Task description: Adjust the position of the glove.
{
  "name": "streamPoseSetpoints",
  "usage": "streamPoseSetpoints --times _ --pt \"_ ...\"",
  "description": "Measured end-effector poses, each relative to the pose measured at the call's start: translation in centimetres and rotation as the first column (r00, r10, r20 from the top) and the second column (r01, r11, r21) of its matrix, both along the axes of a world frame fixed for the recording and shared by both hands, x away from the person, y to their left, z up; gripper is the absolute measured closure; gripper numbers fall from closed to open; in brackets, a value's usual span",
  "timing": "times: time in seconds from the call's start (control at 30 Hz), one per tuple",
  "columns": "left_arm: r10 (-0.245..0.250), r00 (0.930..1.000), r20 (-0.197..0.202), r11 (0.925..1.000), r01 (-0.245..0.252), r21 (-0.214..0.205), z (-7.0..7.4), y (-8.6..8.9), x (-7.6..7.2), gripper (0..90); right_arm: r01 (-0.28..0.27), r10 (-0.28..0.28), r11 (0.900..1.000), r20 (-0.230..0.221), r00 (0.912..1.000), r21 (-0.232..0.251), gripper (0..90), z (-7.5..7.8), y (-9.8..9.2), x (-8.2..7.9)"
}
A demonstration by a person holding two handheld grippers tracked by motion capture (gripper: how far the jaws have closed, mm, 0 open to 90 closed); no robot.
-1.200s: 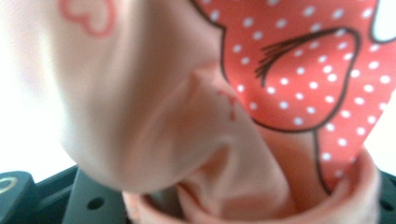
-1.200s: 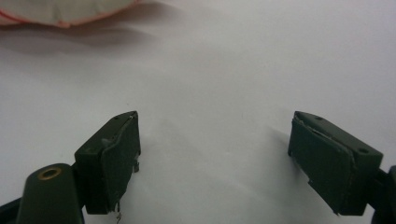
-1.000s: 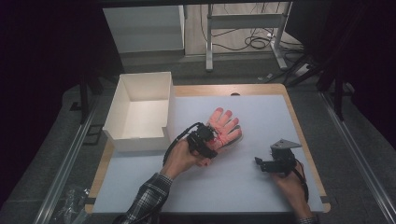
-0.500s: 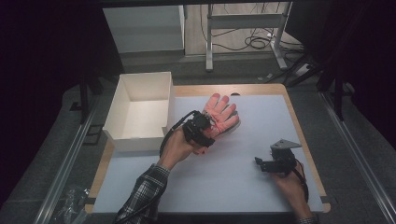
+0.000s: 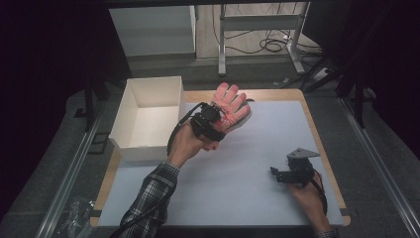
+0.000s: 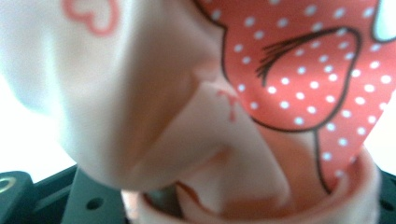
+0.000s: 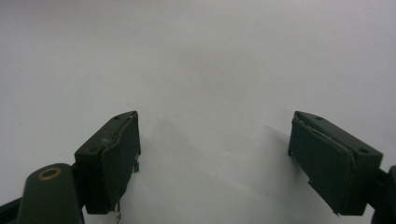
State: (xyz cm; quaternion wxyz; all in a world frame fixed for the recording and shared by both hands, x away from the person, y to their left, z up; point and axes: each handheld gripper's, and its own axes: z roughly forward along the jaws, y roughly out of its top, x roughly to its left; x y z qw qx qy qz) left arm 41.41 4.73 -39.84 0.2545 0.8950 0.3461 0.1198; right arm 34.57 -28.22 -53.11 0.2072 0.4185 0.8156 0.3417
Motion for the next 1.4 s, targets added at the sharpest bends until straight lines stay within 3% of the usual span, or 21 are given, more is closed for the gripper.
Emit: streamPoseSetpoints --times 0.33,0.5,0.67,0.8,1.07,1.27,1.4 --pt "0.112 0.9936 0.014 0.993 -0.112 -0.038 3.6 2.5 1.5 42.3 0.0 0.0 1.0 -0.001 1.0 0.001 17.1 0.0 0.0 0.0" --pt "0.185 0.9826 0.015 0.9822 -0.185 -0.033 4.8 4.8 2.2 42.1 0.001 -0.001 1.0 -0.002 1.0 0.002 17.1 0.0 0.0 0.0" --pt "0.256 0.9666 0.012 0.9663 -0.256 -0.028 5.2 7.1 2.8 42.0 0.0 0.0 1.0 -0.002 1.0 0.001 17.1 0.0 0.0 0.0" --pt "0.308 0.9513 0.007 0.951 -0.308 -0.029 5.4 9.1 3.1 41.8 -0.001 0.001 1.0 0.001 1.0 0.0 17.1 0.0 0.0 0.0" --pt "0.409 0.9122 -0.014 0.9117 -0.41 -0.031 5.1 12.8 3.6 41.3 0.0 0.0 1.0 0.001 1.0 0.0 17.1 0.0 0.0 0.0" --pt "0.49 0.8712 -0.032 0.8703 -0.491 -0.04 4.3 15.2 3.8 40.9 0.0 0.0 1.0 0.002 1.0 -0.001 17.1 0.0 0.0 0.0" --pt "0.518 0.8539 -0.054 0.8534 -0.52 -0.038 3.3 16.4 3.9 40.8 -0.001 0.001 1.0 0.002 1.0 -0.001 17.1 0.0 0.0 0.0"
